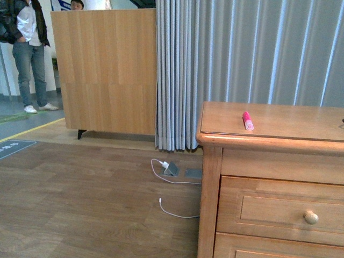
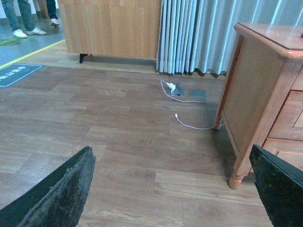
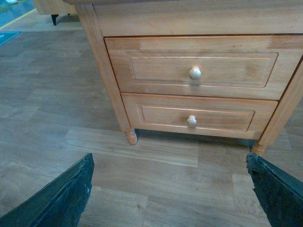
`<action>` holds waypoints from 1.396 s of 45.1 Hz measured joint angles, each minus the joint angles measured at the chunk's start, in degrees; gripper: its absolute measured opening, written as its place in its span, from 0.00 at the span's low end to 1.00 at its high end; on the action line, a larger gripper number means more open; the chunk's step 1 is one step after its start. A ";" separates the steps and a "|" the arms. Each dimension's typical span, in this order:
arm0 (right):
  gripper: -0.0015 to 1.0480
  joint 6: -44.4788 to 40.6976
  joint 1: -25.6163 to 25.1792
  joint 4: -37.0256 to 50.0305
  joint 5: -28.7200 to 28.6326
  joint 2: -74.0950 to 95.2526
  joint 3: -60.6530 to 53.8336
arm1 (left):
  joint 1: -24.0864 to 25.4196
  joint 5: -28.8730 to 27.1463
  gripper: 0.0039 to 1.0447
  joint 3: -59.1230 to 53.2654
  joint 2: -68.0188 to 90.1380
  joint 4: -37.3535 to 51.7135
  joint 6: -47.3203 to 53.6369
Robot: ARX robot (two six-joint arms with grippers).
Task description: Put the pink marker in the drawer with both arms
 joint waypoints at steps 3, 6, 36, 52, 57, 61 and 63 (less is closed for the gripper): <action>0.92 0.42 1.62 3.23 1.03 5.07 1.22 | 0.00 0.00 0.94 0.00 0.00 0.00 0.00; 0.92 0.44 3.37 7.41 1.77 11.39 2.45 | 0.00 -0.02 0.94 0.00 0.00 0.00 0.00; 0.92 -0.52 9.22 47.36 11.67 81.42 26.97 | 0.00 0.00 0.94 0.00 0.00 0.00 0.00; 0.92 -1.38 7.58 50.84 13.84 97.85 39.41 | 0.00 0.00 0.94 0.00 0.00 0.00 0.00; 0.92 -1.29 6.40 51.30 14.71 101.88 42.77 | 0.00 0.00 0.94 0.00 0.00 0.00 0.00; 0.92 -1.16 5.35 51.52 15.28 105.48 45.70 | 0.00 0.00 0.94 0.00 0.00 0.00 0.00; 0.92 -1.11 4.92 51.63 15.43 106.86 46.86 | 0.00 0.00 0.94 0.00 0.00 0.00 0.00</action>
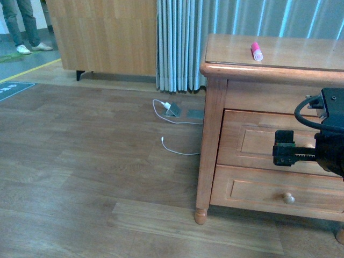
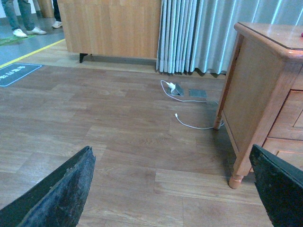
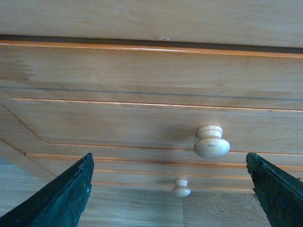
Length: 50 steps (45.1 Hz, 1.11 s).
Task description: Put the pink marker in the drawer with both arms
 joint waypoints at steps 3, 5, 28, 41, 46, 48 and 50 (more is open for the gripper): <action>0.92 -0.02 -0.59 0.04 0.28 1.64 1.55 | 0.00 0.00 0.94 0.00 0.00 0.00 0.00; 0.92 -0.02 -1.01 0.07 0.42 2.95 2.86 | 0.00 0.00 0.94 0.00 0.00 0.00 0.00; 0.92 0.44 -2.49 -0.48 0.46 8.00 8.11 | 0.00 0.00 0.94 0.00 0.00 0.00 0.00; 0.92 0.39 -3.06 -0.63 0.57 9.14 8.66 | 0.00 0.00 0.94 0.00 0.00 0.00 0.00; 0.84 0.17 -3.13 -0.55 0.68 9.14 8.66 | 0.00 0.00 0.94 0.00 0.00 0.00 0.00; 0.76 0.17 -3.13 -0.44 0.66 9.14 8.66 | 0.00 0.00 0.94 0.00 0.00 0.00 0.00; 0.68 0.11 -3.13 -0.31 0.66 9.16 8.66 | 0.00 0.00 0.94 0.00 0.00 0.00 0.00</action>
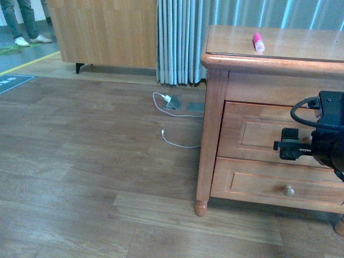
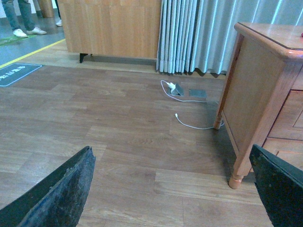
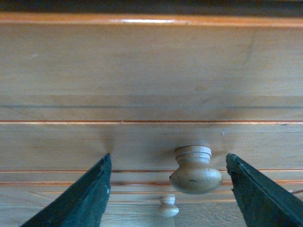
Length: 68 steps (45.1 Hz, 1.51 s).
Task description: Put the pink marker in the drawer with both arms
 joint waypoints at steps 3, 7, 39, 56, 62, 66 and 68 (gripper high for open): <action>0.56 -0.07 -0.02 0.13 0.02 0.02 0.00 | 0.00 0.00 0.94 0.00 0.00 0.00 0.00; 0.43 -0.13 -0.17 0.17 0.66 0.02 0.00 | 0.00 0.00 0.94 0.00 0.00 0.00 0.00; 0.22 -0.17 -0.50 0.20 0.72 -0.11 -0.90 | 0.00 0.00 0.94 0.00 0.00 0.00 0.00; 0.20 0.44 -0.81 4.02 -1.44 -3.50 -8.94 | 0.00 0.00 0.94 0.00 0.00 0.00 0.00; 0.20 0.83 -1.44 5.09 -2.86 -4.68 -11.41 | 0.00 0.00 0.94 0.00 0.00 0.00 0.00; 0.20 1.70 -1.75 5.14 -3.93 -6.23 -13.70 | 0.00 0.00 0.94 0.00 0.00 0.00 0.00; 0.20 2.10 -1.79 5.51 -4.35 -7.15 -15.32 | 0.00 0.00 0.94 0.00 0.00 0.00 0.00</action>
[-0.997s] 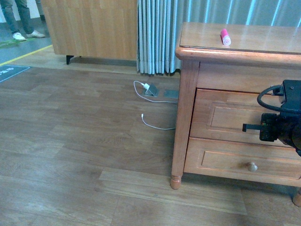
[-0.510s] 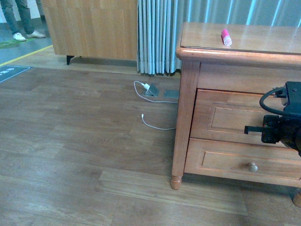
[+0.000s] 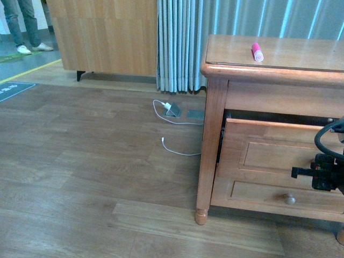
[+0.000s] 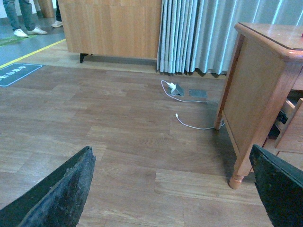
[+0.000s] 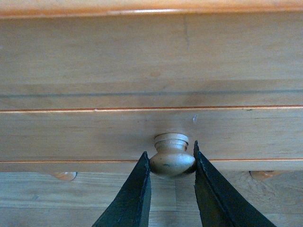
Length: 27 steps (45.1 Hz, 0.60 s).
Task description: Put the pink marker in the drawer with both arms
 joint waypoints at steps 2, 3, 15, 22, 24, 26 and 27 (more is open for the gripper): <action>0.20 0.13 -0.02 0.35 -0.20 -0.57 -1.03 | 0.00 0.00 0.94 0.00 0.00 0.00 0.00; 0.20 0.37 -0.04 0.50 -0.35 -0.96 -1.73 | 0.00 0.00 0.94 0.00 0.00 0.00 0.00; 0.20 1.97 -0.20 1.49 -2.69 -7.76 -11.52 | 0.00 0.00 0.94 0.00 0.00 0.00 0.00; 0.20 2.56 -0.48 1.46 -4.04 -12.24 -17.25 | 0.00 0.00 0.94 0.00 0.00 0.00 0.00; 0.20 2.62 -0.55 1.46 -4.37 -13.25 -18.56 | 0.00 0.00 0.94 0.00 0.00 0.00 0.00; 0.20 2.71 -0.61 1.46 -4.70 -14.25 -19.78 | 0.00 0.00 0.94 0.00 0.00 0.00 0.00; 0.20 2.75 -0.68 1.46 -4.90 -14.93 -20.59 | 0.00 0.00 0.94 0.00 0.00 0.00 0.00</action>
